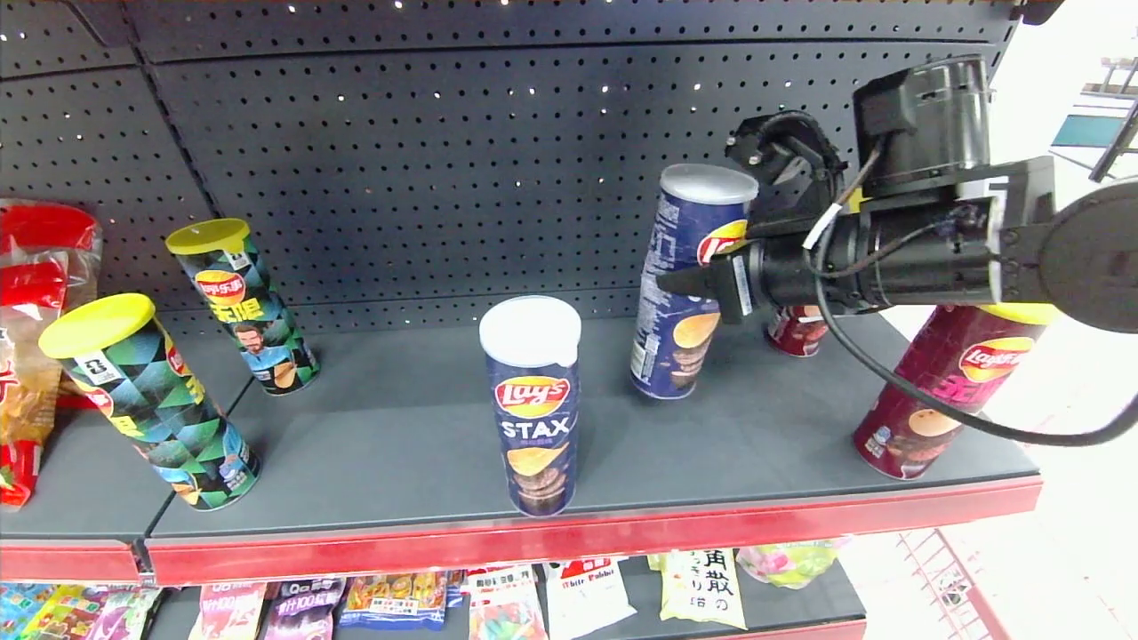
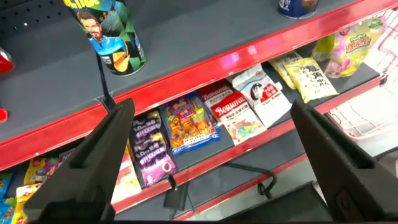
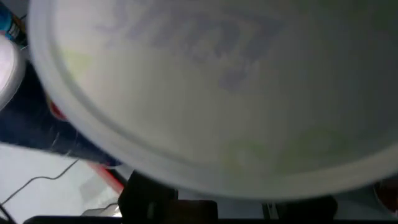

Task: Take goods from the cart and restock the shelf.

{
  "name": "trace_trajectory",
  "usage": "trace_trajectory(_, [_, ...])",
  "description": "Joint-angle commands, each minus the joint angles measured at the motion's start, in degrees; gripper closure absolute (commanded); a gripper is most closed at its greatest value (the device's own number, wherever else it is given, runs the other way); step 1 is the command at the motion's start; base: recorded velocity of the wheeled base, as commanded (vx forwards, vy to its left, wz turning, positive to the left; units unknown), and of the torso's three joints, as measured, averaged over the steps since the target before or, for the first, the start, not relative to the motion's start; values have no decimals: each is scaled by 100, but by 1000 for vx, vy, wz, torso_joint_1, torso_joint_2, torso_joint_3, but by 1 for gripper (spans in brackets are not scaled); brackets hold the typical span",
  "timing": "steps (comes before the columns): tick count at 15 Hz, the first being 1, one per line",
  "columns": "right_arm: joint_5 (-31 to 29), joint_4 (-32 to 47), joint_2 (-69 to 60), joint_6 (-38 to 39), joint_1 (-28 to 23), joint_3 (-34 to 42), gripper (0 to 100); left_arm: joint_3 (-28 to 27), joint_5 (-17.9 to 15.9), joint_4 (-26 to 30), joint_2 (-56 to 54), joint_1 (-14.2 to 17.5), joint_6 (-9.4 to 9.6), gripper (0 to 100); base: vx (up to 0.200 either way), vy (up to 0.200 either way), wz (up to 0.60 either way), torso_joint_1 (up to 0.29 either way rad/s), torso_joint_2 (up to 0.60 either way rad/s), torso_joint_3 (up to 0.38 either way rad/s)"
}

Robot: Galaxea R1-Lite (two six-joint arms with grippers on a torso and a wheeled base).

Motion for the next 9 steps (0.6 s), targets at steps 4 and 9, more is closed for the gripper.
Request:
trace_trajectory(4, [2, 3, 1031, -52, 144, -890, 100, 30, -1, -1, 71, -3, 6, 0, 0, 0, 0, 0, 0, 0])
trace_trajectory(9, [37, -5, 1479, -96, 390, -1198, 100, 83, -1, -1, 132, -3, 6, 0, 0, 0, 0, 0, 0, 0])
